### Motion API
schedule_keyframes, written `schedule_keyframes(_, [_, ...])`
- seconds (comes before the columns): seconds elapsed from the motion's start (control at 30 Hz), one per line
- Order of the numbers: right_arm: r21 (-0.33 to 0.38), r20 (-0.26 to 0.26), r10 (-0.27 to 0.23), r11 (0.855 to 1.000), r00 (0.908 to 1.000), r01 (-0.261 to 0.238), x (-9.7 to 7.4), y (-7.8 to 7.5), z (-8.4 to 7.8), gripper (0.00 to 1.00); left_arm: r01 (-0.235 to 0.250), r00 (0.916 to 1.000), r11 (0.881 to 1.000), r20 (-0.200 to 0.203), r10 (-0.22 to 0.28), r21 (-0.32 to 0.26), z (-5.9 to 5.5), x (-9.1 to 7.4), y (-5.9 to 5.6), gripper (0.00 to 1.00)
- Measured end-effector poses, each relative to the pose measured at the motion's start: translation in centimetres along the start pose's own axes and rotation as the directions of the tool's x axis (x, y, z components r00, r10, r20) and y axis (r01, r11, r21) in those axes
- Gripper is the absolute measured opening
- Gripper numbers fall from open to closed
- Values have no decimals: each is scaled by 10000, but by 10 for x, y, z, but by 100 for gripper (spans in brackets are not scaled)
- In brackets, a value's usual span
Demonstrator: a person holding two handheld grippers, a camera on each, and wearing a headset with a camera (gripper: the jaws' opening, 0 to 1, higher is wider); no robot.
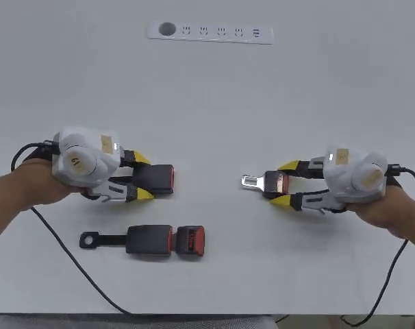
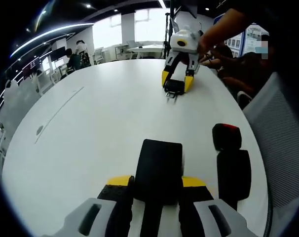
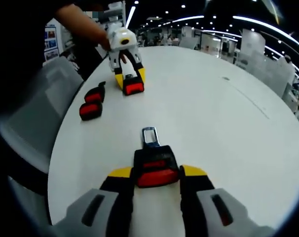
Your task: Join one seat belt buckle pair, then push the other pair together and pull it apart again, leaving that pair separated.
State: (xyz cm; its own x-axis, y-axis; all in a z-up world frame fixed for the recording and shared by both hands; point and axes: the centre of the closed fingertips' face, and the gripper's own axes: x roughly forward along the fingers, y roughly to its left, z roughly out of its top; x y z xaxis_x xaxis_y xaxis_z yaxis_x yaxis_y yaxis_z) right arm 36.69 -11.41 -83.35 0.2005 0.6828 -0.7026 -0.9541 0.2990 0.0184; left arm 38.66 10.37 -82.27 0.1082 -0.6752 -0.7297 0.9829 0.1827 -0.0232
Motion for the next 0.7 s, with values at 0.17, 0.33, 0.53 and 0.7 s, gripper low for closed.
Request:
schedule_keyframes(0.17, [-38,112,144,9999,9998,-143,-2,1,-1,36,89,9999,9998,76,-90,174,-1,-4,0,37])
schedule_keyframes(0.33, [6,318,305,9995,9990,-305,-4,0,-2,36,207,9997,9991,78,-210,357,-3,-6,0,36])
schedule_keyframes(0.53, [114,500,464,9988,9977,-470,-3,0,-3,35,312,9995,9988,53,-315,381,-7,-4,-1,36])
schedule_keyframes(0.7, [97,592,466,9988,9972,-472,1,0,0,35,302,9995,9991,88,-305,301,-9,-1,-3,36])
